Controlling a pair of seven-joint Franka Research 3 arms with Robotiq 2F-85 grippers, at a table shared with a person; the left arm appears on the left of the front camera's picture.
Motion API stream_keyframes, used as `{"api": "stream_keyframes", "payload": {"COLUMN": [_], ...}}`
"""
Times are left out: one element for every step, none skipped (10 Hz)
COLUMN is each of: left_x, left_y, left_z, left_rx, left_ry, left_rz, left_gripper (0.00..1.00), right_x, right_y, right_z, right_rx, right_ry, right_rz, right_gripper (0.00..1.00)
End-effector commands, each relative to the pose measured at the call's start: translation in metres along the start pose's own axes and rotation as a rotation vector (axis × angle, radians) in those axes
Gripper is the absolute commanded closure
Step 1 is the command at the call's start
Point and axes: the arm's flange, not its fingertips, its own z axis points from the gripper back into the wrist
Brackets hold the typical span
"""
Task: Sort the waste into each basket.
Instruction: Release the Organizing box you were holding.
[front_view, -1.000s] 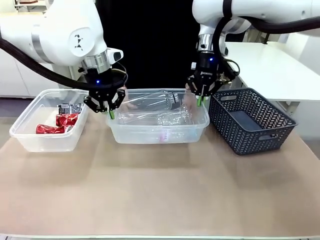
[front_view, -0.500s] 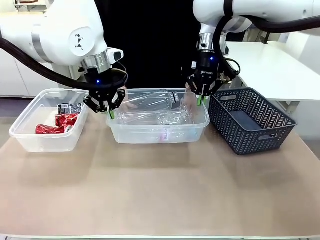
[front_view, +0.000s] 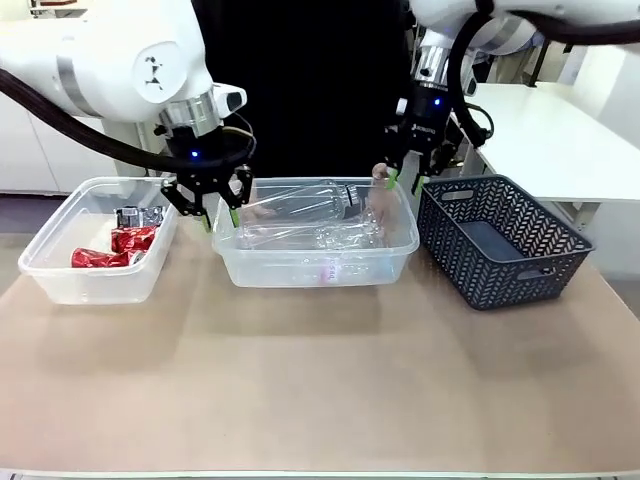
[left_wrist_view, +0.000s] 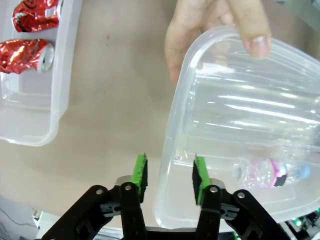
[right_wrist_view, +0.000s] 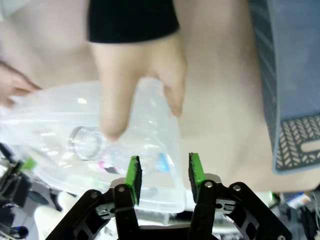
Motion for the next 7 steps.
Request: {"api": "stream_keyframes", "payload": {"left_x": [-0.013,-0.019,-0.023,-0.024,-0.023,-0.022,-0.017], "left_y": [0.018,0.028,0.034,0.037,0.04,0.044,0.036], "left_z": [0.021,0.031,0.037,0.04,0.042,0.041,0.057], "left_rx": [-0.087,-0.142,-0.197,-0.219,-0.224,-0.243,-0.217], "left_ry": [-0.187,-0.347,-0.429,-0.466,-0.451,-0.424,-0.452], "left_rz": [0.059,0.086,0.114,0.13,0.121,0.116,0.133], "left_gripper": [0.0,0.0,0.0,0.0,0.0,0.0,0.0], "right_x": [-0.034,-0.043,-0.056,-0.069,-0.083,-0.095,-0.096], "right_y": [-0.031,-0.04,-0.045,-0.05,-0.053,-0.056,-0.054], "right_z": [-0.003,0.006,0.012,0.014,0.014,0.012,0.006], "right_rx": [0.162,0.236,0.281,0.296,0.272,0.217,0.161], "right_ry": [-0.173,-0.273,-0.353,-0.403,-0.449,-0.486,-0.467], "right_rz": [0.086,0.115,0.17,0.215,0.292,0.355,0.408], "right_gripper": [0.09,0.0,0.0,0.0,0.0,0.0,0.0]}}
